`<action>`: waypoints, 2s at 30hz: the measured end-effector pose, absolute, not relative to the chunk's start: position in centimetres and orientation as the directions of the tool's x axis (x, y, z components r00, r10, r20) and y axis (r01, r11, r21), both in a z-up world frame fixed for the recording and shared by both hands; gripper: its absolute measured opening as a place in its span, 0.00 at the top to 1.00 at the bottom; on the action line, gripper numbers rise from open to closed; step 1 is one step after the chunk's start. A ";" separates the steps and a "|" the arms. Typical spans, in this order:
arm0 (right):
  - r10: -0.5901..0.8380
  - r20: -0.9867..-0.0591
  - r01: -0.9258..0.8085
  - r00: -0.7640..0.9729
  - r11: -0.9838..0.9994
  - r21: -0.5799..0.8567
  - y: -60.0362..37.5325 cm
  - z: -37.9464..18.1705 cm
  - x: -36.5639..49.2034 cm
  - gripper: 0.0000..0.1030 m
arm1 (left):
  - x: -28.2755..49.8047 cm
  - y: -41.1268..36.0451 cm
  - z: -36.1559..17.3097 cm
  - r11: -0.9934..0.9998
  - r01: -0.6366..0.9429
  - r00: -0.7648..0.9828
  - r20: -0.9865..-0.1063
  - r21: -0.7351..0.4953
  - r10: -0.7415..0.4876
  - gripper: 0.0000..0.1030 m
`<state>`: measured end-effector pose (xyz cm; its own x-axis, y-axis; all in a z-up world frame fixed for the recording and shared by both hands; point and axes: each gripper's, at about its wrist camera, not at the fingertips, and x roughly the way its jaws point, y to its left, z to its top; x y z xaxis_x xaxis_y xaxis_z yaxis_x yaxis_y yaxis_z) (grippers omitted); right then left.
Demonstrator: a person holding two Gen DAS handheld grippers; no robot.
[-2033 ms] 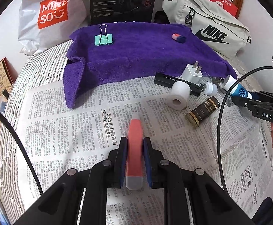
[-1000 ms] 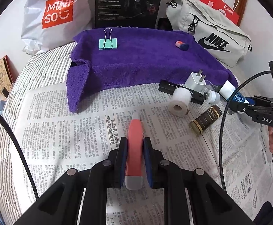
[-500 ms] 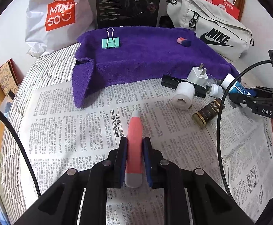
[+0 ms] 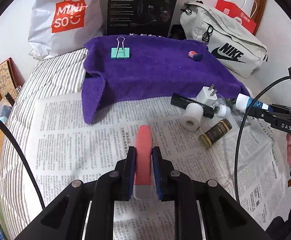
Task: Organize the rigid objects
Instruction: 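Lift the pink marker with the left gripper while the right gripper grasps the blue deodorant stick, then place the marker beside the clip with the left gripper while the right sets the deodorant on the towel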
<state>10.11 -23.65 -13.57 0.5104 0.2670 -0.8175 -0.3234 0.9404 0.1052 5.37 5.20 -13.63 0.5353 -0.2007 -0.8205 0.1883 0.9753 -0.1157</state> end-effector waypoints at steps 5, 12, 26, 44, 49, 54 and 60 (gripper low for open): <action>0.257 -0.832 -0.324 0.493 0.941 0.099 -23.5 -14.2 10.5 0.65 | 6.0 5.0 -13.5 0.974 0.198 0.529 -0.824 -0.110 -0.200 0.84; 0.235 -0.860 -0.316 0.452 0.944 0.091 -23.1 -15.7 10.9 0.65 | 6.0 5.2 -14.5 0.973 0.193 0.501 -0.840 -0.125 -0.207 0.84; 0.293 -0.809 -0.346 0.509 0.931 0.119 -23.4 -13.8 9.9 0.65 | 6.0 5.8 -13.8 0.975 0.181 0.513 -0.833 -0.130 -0.206 0.84; 0.322 -0.759 -0.356 0.566 0.926 0.128 -23.6 -9.2 12.2 0.65 | 8.4 5.8 -8.6 0.970 0.196 0.579 -0.782 -0.142 -0.232 0.84; 0.328 -0.754 -0.349 0.569 0.927 0.139 -23.5 -8.8 14.2 0.65 | 10.3 6.0 -7.9 0.971 0.194 0.586 -0.777 -0.139 -0.228 0.84; 0.317 -0.771 -0.342 0.552 0.930 0.138 -23.3 -8.9 16.8 0.65 | 12.8 6.1 -7.9 0.971 0.191 0.585 -0.778 -0.144 -0.230 0.84; 0.289 -0.793 -0.314 0.536 0.940 0.130 -22.8 -10.2 20.5 0.65 | 15.7 6.7 -8.5 0.973 0.162 0.580 -0.782 -0.167 -0.231 0.84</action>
<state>20.47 -22.84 -10.21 0.5362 0.2886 -0.7932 -0.3141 0.9405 0.1299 15.70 6.67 -8.54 0.5796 -0.2308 -0.7816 0.1621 0.9725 -0.1670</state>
